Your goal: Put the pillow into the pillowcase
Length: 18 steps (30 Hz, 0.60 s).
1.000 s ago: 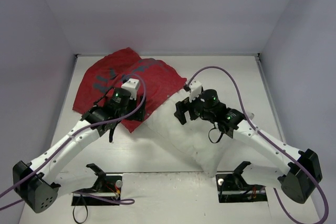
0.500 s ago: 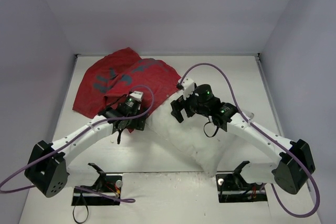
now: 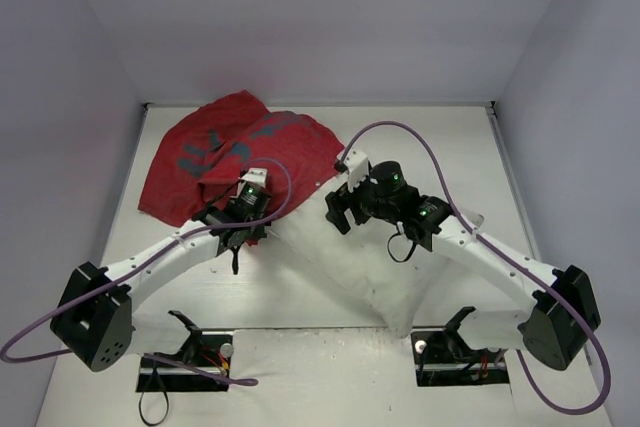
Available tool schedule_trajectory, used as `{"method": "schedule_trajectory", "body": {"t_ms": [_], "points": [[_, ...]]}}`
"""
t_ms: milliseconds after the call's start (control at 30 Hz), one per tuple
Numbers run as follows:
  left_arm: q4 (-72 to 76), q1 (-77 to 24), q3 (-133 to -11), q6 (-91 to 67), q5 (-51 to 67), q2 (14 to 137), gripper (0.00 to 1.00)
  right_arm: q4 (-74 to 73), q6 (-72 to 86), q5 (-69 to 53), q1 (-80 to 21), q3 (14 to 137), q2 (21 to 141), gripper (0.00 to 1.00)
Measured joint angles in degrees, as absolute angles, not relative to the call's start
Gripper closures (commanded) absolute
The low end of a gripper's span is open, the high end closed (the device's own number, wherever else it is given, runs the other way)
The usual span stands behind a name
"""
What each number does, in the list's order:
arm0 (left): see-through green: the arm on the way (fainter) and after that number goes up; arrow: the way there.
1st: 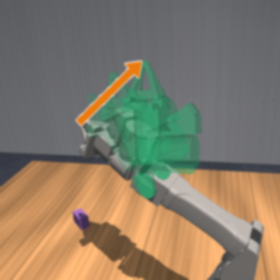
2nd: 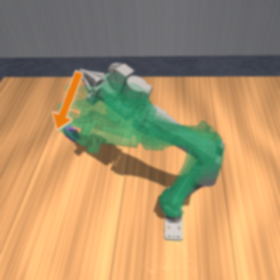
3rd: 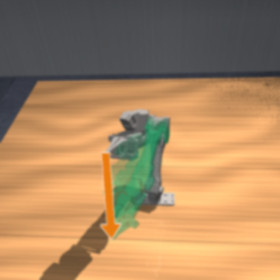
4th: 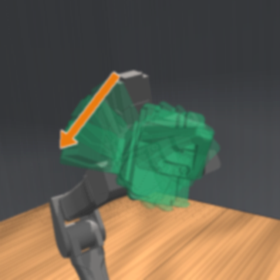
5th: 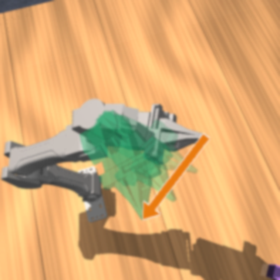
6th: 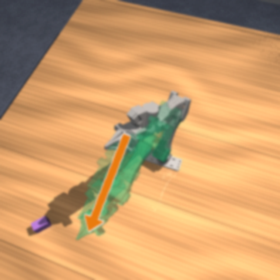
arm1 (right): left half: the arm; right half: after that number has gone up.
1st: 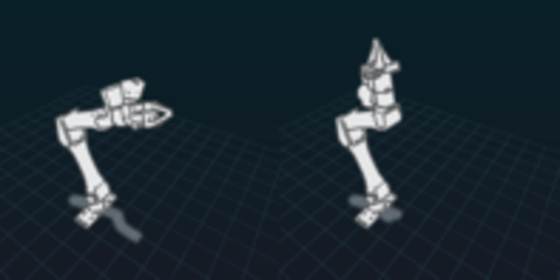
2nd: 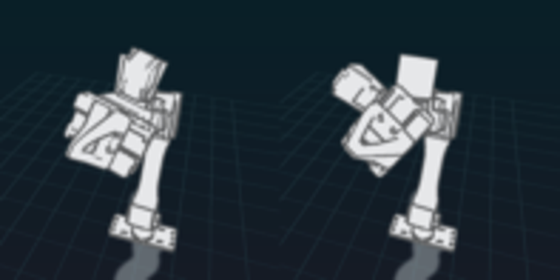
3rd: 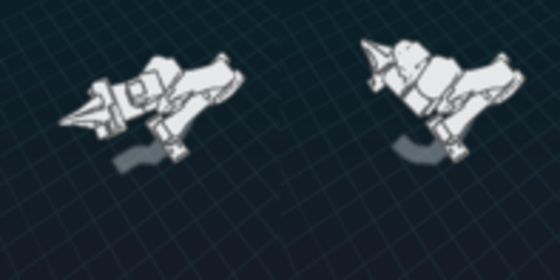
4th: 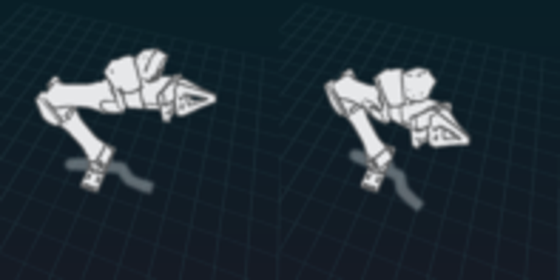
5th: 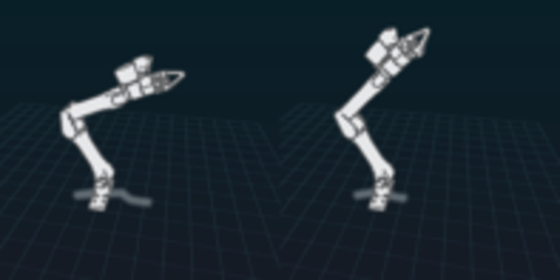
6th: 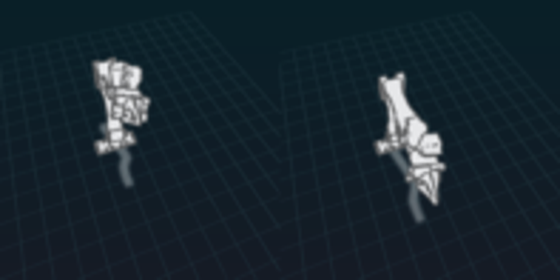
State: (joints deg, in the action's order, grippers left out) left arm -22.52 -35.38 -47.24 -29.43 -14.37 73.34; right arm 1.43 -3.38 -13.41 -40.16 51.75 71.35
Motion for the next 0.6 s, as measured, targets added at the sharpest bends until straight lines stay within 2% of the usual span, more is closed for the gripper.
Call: {"method": "schedule_trajectory", "body": {"t_ms": [67, 133, 167, 233, 600], "points": [[-22.76, -35.57, -47.22, -29.43, -13.76, 71.94, 1.0, 1.32, -4.19, -13.1, -41.34, 51.77, 71.0, 0.29], [-23.51, -35.57, -47.24, -29.45, -12.43, 69.06, 1.0, 0.95, -4.97, -12.78, -43.31, 51.92, 70.24, 0.25], [-24.03, -35.57, -47.33, -29.43, -11.35, 67.16, 1.0, 0.84, -5.3, -12.75, -44.27, 52.18, 69.93, 0.13], [-25.23, -35.57, -48.1, -29.43, -9.15, 64.12, 1.0, 0.58, -5.98, -12.36, -46.52, 53.15, 69.78, 0.0], [-27.77, -35.57, -50.83, -30.96, -2.96, 63.22, 1.0, 1.78, -6.44, -1.28, -59.72, 54.15, 76.23, 0.0]]}}
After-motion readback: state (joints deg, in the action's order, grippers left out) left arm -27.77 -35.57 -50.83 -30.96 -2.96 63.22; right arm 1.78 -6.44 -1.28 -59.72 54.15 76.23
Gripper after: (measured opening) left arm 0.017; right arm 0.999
